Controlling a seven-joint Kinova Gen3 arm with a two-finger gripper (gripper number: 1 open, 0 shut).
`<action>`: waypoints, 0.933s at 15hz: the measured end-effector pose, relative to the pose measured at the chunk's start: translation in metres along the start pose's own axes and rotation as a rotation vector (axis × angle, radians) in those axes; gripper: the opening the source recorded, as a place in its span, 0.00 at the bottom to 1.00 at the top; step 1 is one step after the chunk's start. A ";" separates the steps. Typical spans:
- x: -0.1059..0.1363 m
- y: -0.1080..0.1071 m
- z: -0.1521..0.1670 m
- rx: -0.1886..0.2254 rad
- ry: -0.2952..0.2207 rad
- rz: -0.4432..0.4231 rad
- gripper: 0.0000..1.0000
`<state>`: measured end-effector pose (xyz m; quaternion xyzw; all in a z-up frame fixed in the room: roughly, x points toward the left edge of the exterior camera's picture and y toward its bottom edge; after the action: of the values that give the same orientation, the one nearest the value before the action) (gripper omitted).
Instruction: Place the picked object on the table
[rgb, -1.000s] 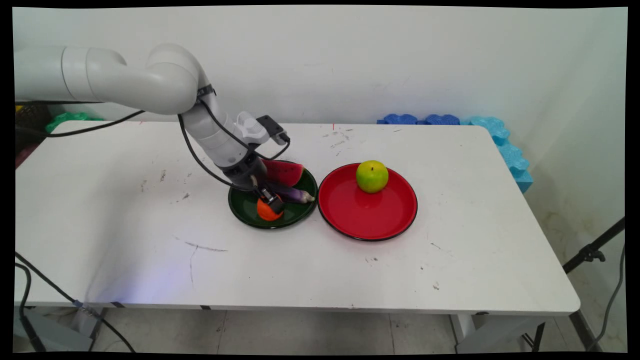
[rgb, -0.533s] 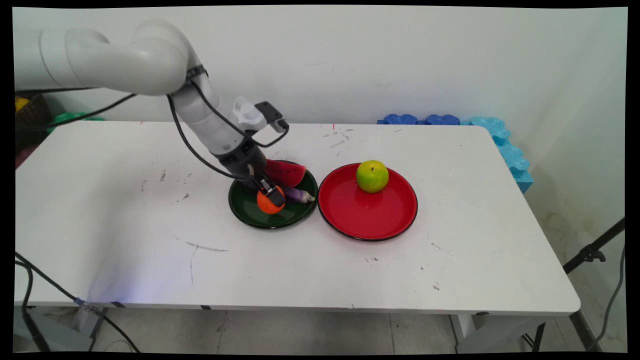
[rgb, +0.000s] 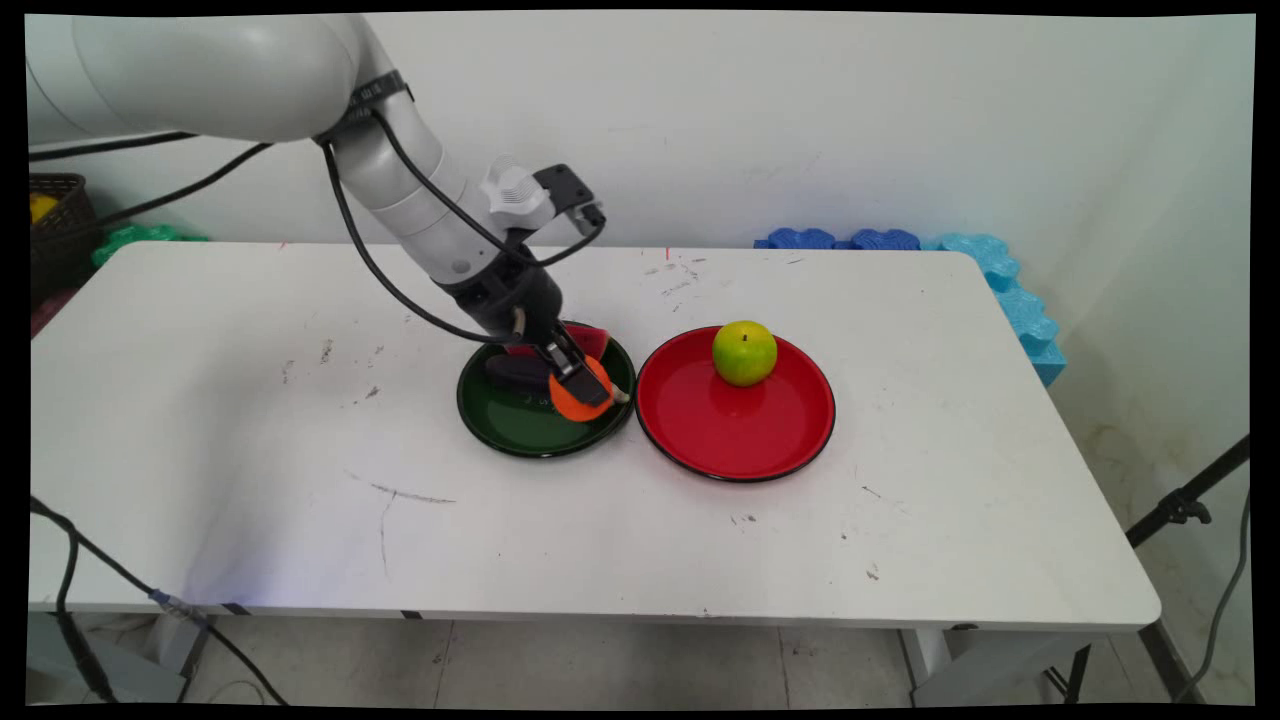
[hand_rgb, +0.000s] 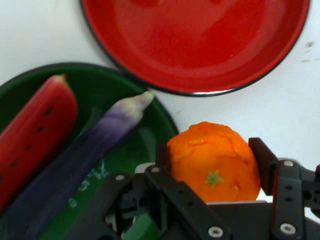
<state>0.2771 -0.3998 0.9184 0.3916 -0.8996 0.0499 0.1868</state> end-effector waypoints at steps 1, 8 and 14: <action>0.001 0.003 -0.001 -0.006 0.003 0.008 0.00; 0.000 0.033 0.002 -0.049 -0.002 0.091 0.00; -0.009 0.048 0.027 -0.067 0.020 0.174 0.00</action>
<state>0.2394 -0.3671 0.8928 0.3051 -0.9294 0.0396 0.2038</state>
